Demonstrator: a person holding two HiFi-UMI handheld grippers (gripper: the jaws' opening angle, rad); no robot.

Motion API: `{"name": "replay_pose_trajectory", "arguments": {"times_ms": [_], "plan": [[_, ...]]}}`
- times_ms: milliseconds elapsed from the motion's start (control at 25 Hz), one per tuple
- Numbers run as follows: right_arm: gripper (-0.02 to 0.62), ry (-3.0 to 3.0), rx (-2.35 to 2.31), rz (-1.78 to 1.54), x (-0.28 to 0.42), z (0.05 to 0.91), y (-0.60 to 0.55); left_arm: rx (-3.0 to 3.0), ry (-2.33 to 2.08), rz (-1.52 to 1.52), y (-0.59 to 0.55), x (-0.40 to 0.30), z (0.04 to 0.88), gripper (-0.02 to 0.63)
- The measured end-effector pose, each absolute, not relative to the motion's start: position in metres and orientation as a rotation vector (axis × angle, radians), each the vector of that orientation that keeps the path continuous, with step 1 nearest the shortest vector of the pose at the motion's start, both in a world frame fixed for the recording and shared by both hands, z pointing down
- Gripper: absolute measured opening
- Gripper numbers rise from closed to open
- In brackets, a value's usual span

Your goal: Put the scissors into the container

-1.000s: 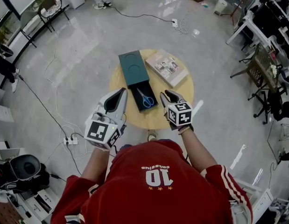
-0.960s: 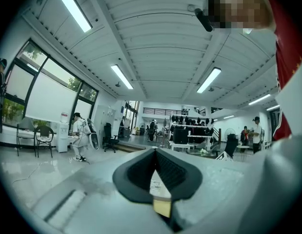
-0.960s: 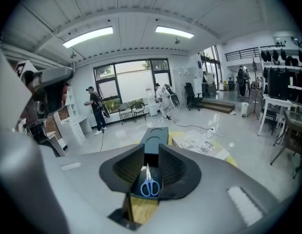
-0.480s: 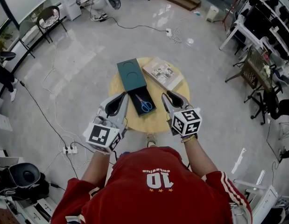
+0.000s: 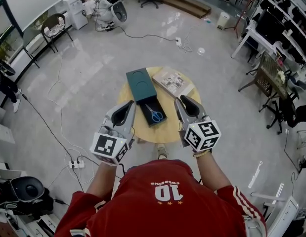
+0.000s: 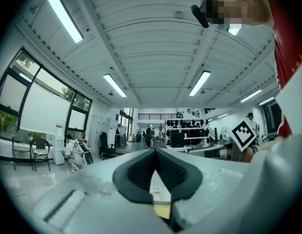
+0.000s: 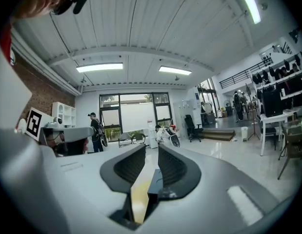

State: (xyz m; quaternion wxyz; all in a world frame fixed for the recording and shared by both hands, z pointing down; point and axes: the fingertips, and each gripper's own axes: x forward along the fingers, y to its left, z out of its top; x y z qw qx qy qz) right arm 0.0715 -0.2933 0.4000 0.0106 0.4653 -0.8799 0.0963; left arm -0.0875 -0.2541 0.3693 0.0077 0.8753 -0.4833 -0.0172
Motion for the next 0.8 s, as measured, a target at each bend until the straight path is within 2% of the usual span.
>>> {"name": "replay_pose_trajectory", "arguments": {"times_ms": [320,520,800], "plan": [[0.062,-2.711,1.602,0.176,0.082,0.362,-0.274,2.729,-1.557,-0.08,-0.25,-0.094,0.354,0.003],[0.022,-2.72,1.624,0.168,0.083,0.354,-0.268,2.727,-1.554,-0.094,-0.249,-0.091,0.353,0.002],[-0.001,-2.717,1.649,0.136,0.082,0.349,-0.264,2.721,-1.557,-0.105,-0.248,-0.088,0.356,0.002]]}}
